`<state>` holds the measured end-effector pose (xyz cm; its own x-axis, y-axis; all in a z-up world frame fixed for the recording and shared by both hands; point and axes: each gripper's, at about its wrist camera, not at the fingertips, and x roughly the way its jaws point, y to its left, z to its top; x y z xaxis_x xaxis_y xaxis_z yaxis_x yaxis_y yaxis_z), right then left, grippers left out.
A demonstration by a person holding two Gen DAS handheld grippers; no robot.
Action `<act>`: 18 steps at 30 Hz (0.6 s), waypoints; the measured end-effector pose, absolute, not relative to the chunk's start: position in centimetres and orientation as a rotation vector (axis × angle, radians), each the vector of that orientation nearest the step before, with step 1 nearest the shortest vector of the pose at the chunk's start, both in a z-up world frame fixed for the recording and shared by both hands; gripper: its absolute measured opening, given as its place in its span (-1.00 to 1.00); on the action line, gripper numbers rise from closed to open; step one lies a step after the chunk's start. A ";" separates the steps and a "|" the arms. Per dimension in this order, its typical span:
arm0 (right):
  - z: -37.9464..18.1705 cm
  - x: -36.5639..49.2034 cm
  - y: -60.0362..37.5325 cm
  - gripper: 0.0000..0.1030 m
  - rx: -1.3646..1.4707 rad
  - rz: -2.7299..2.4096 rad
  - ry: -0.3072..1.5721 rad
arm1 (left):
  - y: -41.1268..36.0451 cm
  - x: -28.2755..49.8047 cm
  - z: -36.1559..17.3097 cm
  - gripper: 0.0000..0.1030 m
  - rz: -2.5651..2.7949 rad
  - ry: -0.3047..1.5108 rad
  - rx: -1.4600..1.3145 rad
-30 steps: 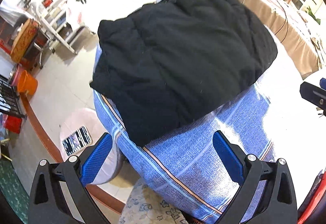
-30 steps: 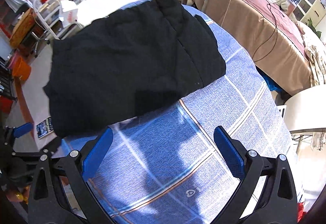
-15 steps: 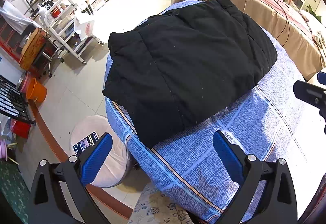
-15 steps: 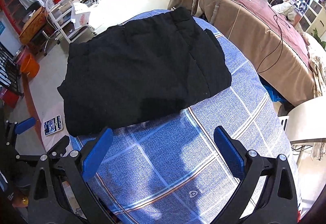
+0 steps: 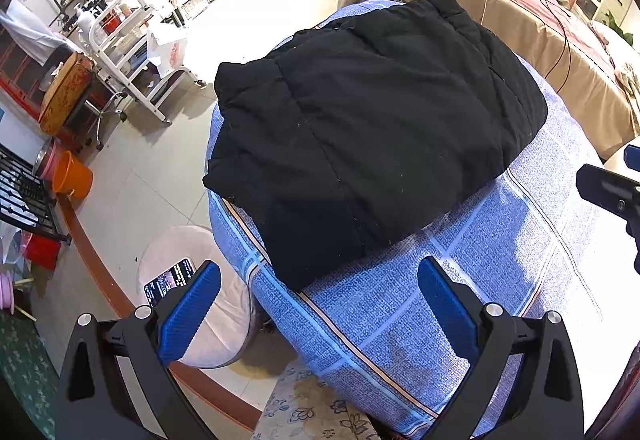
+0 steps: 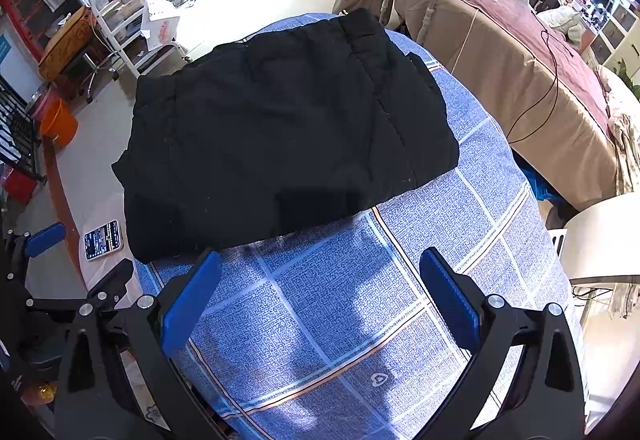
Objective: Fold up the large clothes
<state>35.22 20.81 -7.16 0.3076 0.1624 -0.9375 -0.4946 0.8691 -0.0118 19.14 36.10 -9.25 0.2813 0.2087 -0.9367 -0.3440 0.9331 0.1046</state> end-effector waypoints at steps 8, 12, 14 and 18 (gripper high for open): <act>-7.2 35.1 20.8 0.90 -0.323 0.444 1.188 | 36.3 19.1 -9.3 0.88 0.374 1.230 -0.128; -7.2 35.0 20.8 0.89 -0.325 0.448 1.188 | 36.4 19.2 -9.2 0.88 0.382 1.227 -0.124; -7.3 34.9 20.9 0.90 -0.325 0.450 1.189 | 36.5 19.2 -9.2 0.88 0.386 1.226 -0.123; -7.3 34.8 20.9 0.90 -0.327 0.452 1.189 | 36.7 19.1 -9.2 0.88 0.387 1.229 -0.120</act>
<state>34.80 20.90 -7.34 0.3011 0.1648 -0.9392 -0.5009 0.8655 -0.0087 19.13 36.65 -9.23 0.2792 0.2232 -0.9339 -0.3516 0.9288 0.1169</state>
